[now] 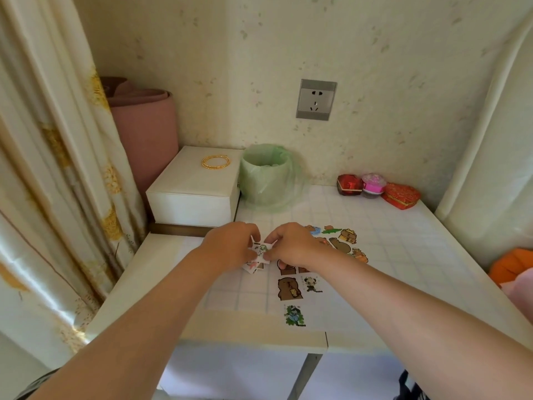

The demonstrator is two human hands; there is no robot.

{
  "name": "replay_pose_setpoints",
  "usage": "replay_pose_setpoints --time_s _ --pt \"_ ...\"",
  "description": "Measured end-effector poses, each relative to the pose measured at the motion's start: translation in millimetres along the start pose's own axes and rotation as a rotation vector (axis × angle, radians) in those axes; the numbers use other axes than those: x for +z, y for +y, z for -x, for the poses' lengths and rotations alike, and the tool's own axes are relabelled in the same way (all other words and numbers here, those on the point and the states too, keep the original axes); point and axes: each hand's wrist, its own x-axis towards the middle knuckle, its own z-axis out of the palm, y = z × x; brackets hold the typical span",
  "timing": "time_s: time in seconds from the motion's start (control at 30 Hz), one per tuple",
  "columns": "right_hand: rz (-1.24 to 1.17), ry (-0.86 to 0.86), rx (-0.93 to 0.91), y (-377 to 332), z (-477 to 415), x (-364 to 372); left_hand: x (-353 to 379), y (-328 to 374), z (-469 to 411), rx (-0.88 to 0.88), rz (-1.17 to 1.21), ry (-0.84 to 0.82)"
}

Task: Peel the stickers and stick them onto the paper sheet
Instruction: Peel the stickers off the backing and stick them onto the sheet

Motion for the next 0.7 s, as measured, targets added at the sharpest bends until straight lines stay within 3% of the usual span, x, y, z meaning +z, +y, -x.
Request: replay_pose_setpoints --time_s 0.4,0.7 --pt "-0.17 -0.035 0.046 -7.6 10.6 -10.8 -13.2 -12.2 11.0 -0.069 0.105 -0.064" --pt "-0.463 0.049 -0.004 -23.3 29.9 -37.5 -38.2 10.1 15.8 -0.092 0.529 0.091"
